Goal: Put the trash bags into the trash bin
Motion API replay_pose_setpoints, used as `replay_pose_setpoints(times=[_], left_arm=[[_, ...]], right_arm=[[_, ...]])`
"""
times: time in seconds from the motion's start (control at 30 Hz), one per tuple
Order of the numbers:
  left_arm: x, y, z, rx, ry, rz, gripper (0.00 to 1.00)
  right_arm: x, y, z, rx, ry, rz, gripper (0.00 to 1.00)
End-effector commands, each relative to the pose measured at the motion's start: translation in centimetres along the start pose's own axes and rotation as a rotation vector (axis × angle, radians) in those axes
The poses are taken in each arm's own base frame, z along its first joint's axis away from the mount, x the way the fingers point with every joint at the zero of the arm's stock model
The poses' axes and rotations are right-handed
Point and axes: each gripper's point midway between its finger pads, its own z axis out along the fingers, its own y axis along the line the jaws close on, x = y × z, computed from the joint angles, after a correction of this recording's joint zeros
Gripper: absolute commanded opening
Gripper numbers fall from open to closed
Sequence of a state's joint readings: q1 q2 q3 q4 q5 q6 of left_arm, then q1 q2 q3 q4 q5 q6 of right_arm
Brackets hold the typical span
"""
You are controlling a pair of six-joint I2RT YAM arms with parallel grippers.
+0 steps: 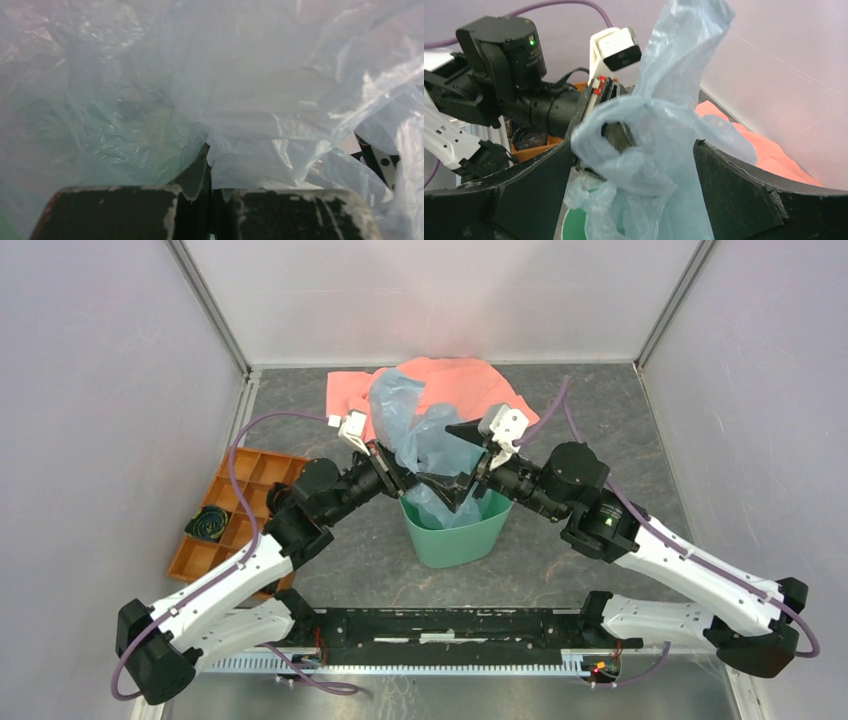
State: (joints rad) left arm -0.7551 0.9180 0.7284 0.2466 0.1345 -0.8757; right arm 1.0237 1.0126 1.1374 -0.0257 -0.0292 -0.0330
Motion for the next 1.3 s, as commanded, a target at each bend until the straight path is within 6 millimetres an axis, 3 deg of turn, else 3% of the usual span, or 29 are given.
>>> replay_pose_setpoints(times=[0.0, 0.1, 0.2, 0.27, 0.3, 0.37, 0.4, 0.53, 0.63, 0.7, 0.77, 0.83, 0.9, 1.0, 1.03, 1.07, 1.13, 1.2, 1.27], left_arm=[[-1.5, -2.1, 0.1, 0.041, -0.025, -0.029, 0.06], [-1.4, -2.2, 0.1, 0.043, -0.023, -0.029, 0.06], [-1.3, -1.9, 0.1, 0.034, -0.023, -0.033, 0.06], [-1.4, -1.9, 0.0, 0.033, -0.024, -0.032, 0.06], [-1.4, -1.9, 0.0, 0.031, -0.025, -0.031, 0.06], [-1.5, -1.7, -0.1, 0.019, -0.030, -0.025, 0.06], [-1.6, -1.7, -0.2, 0.015, -0.032, -0.022, 0.06], [-1.9, -1.8, -0.3, 0.008, -0.040, -0.023, 0.07], [-1.9, -1.9, -0.3, 0.011, -0.037, -0.024, 0.08], [-1.9, -2.1, -0.4, 0.016, -0.037, -0.024, 0.09], [-2.0, -2.1, -0.5, 0.015, -0.040, -0.022, 0.09], [-2.1, -1.9, -0.7, 0.005, -0.045, -0.015, 0.10], [-2.1, -1.7, -0.8, -0.007, -0.048, -0.009, 0.10], [-2.1, -1.8, -0.8, -0.002, -0.048, -0.004, 0.11], [-2.1, -2.1, -0.8, 0.011, -0.041, 0.001, 0.13], [-2.0, -2.5, -0.7, 0.031, -0.031, 0.020, 0.20], [-1.9, -3.4, -0.9, 0.067, 0.002, 0.090, 0.28], [-1.6, -3.0, -1.4, 0.024, 0.054, 0.174, 0.41], [-2.0, -2.5, -2.4, -0.024, 0.067, 0.242, 0.59]], right_arm=[[-3.3, 0.1, 0.8, -0.007, -0.102, 0.016, 0.98], [-2.8, -0.5, 1.6, 0.023, -0.104, 0.015, 0.97], [-3.1, -1.0, 2.4, 0.057, -0.126, 0.030, 0.79], [-3.1, -0.7, 2.9, 0.044, -0.132, 0.055, 0.74], [-3.0, -0.6, 3.1, 0.037, -0.132, 0.060, 0.75], [-2.6, 0.7, 3.2, -0.039, -0.126, 0.046, 0.95], [-2.4, 1.2, 3.3, -0.061, -0.122, 0.040, 0.98], [-1.7, 2.4, 3.3, -0.142, -0.121, -0.026, 0.98], [-0.9, 0.4, 3.5, -0.033, -0.079, -0.047, 0.98], [-0.4, -1.7, 3.4, 0.083, -0.044, -0.049, 0.90], [0.1, -2.7, 3.3, 0.143, -0.024, -0.052, 0.91], [0.2, -2.2, 3.3, 0.111, -0.020, -0.071, 0.98], [0.6, -1.4, 3.3, 0.065, -0.024, -0.083, 0.98], [1.2, -1.7, 3.2, 0.096, -0.047, -0.049, 0.98], [1.1, -2.0, 3.1, 0.115, -0.058, -0.037, 0.92], [1.0, -2.4, 3.0, 0.140, -0.070, -0.024, 0.79], [0.5, -3.0, 2.6, 0.179, -0.099, -0.008, 0.44], [0.0, -3.2, 2.1, 0.189, -0.117, -0.007, 0.05], [-0.7, -2.8, 1.6, 0.162, -0.112, -0.019, 0.01]])
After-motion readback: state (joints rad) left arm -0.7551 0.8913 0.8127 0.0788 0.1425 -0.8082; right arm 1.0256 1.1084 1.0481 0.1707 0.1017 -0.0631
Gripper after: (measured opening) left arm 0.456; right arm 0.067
